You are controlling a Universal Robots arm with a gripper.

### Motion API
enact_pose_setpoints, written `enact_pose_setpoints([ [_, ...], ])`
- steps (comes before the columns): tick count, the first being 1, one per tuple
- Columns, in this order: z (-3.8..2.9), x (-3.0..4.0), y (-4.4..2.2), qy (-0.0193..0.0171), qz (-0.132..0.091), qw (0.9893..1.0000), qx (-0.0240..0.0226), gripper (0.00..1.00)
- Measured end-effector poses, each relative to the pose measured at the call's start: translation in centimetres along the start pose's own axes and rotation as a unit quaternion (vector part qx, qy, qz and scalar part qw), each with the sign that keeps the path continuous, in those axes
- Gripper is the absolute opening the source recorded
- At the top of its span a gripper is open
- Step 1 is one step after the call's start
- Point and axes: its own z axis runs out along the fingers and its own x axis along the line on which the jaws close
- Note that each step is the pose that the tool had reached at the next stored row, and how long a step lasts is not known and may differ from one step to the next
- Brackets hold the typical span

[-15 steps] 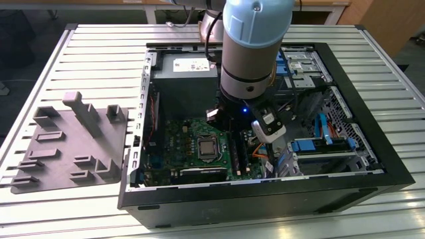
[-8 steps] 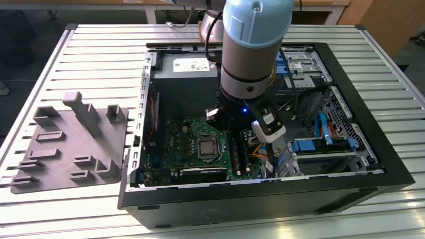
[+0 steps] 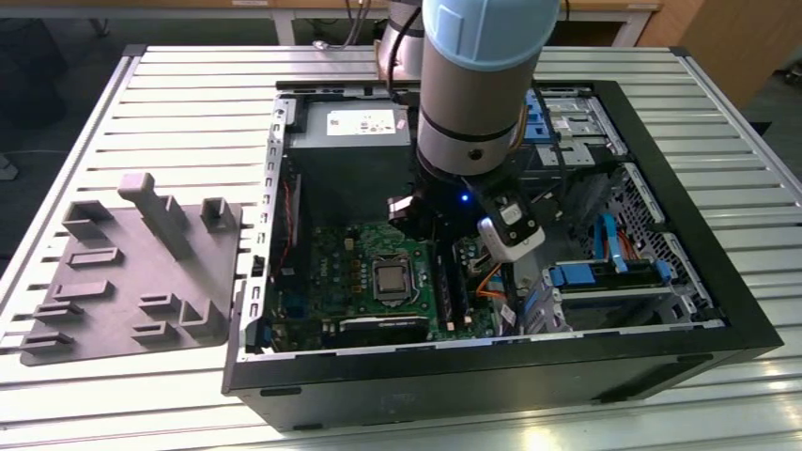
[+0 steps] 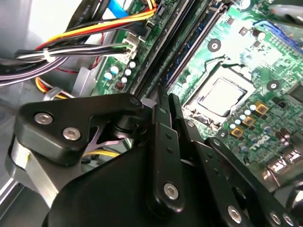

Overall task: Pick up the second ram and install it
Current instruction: 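Insert the second ram into the second slot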

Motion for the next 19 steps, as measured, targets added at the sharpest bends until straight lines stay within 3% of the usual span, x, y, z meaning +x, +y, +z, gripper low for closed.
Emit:
enact_pose_setpoints([
  [4, -0.57, -0.02, 0.04, 0.0, 0.0, 1.0, 0.0, 0.19],
  [11, -0.57, -0.03, 0.04, -0.0001, 0.0, 1.0, 0.0, 0.19],
  [13, -0.57, -0.02, 0.04, -0.0001, 0.0, 1.0, 0.0, 0.18],
  [14, -0.57, -0.02, 0.04, -0.0001, 0.0, 1.0, 0.0, 0.11],
  [19, -0.57, -0.02, 0.04, -0.0002, 0.0, 1.0, 0.0, 0.11],
])
